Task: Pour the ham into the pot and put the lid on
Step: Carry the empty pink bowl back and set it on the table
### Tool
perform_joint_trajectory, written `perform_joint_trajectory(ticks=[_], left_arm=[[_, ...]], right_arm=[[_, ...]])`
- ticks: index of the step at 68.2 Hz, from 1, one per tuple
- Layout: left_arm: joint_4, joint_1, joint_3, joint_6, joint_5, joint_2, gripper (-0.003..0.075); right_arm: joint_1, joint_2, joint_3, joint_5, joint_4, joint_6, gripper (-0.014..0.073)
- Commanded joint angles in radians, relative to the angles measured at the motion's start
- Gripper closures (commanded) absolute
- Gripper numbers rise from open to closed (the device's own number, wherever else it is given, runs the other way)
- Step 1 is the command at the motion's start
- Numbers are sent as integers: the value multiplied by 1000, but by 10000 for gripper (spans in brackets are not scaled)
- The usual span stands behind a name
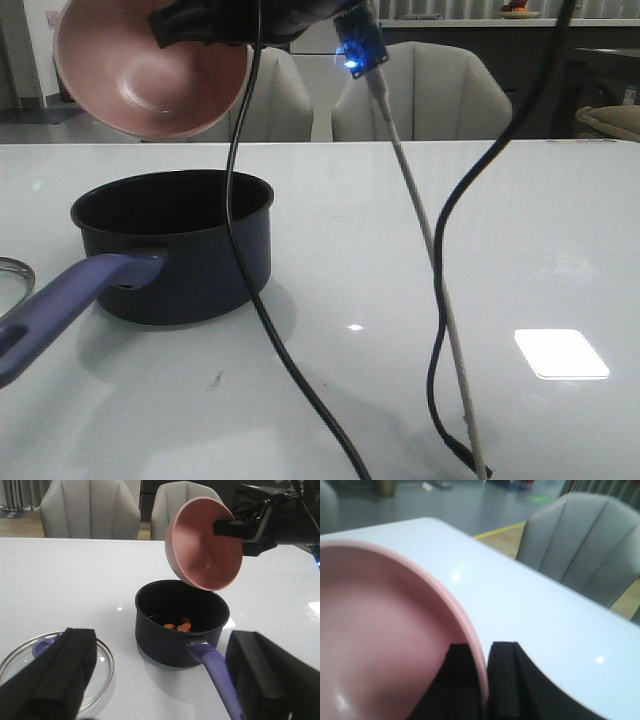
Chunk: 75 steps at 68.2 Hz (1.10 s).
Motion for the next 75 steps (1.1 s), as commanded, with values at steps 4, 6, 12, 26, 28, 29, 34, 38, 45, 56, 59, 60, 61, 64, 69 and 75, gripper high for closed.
perform_joint_trajectory(ticks=[4, 6, 12, 26, 28, 29, 34, 38, 45, 56, 59, 60, 61, 64, 69, 75], left_arm=[[-5, -7, -27, -1, -82, 11, 158], [-5, -7, -27, -1, -82, 11, 158], [-5, -7, -27, -1, -82, 11, 158], [-5, -7, -27, -1, -82, 11, 158], [-5, -7, -27, -1, -82, 11, 158], [-5, -7, -27, -1, -82, 11, 158], [-5, -7, -27, -1, -82, 11, 158], [-5, -7, -27, -1, -82, 11, 158], [-5, -7, -27, -1, -82, 11, 158], [-5, -7, -27, -1, -82, 11, 158], [-5, -7, -27, -1, -82, 11, 158], [-5, -7, -27, -1, -82, 11, 158], [-5, -7, -27, -1, -82, 11, 158], [-5, -7, -27, -1, -82, 11, 158], [-5, -7, -27, -1, -82, 11, 158], [-5, -7, -27, -1, -82, 11, 158]], right_arm=[[-56, -119, -26, 198, 2, 8, 461], [-66, -128, -26, 232, 2, 8, 461], [-116, -163, -26, 364, 2, 8, 461], [-249, -220, -26, 568, -6, 35, 459], [-270, -222, -26, 593, -14, 48, 459], [-285, -222, -26, 610, -25, 61, 459], [-334, -220, -26, 670, -97, 126, 459], [-365, -218, -22, 718, -199, 206, 459], [-402, -206, -12, 787, -400, 405, 459], [-449, -155, -12, 862, -487, 602, 459], [-458, -138, -12, 873, -487, 602, 459], [-460, -127, -12, 876, -487, 602, 459], [-463, -120, -12, 880, -486, 602, 459], [-471, -102, -12, 887, -482, 602, 459], [-485, -70, -12, 888, -460, 602, 459], [-502, -38, -12, 870, -405, 602, 459]])
